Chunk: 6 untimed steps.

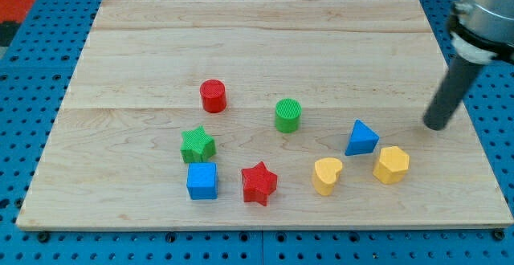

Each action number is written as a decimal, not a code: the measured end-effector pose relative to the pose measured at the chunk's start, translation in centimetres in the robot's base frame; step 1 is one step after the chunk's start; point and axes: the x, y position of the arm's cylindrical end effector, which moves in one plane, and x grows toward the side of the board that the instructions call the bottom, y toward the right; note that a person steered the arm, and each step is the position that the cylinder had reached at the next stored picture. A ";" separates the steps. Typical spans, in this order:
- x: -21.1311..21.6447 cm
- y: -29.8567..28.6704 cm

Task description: Nudge the yellow heart up a bit

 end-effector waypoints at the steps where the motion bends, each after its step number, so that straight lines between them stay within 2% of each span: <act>1: 5.2 -0.6; 2: 9.8 -4.5; 3: 10.9 -12.3; 4: 9.3 -18.6; 5: 8.6 -21.9; 6: 10.6 -21.6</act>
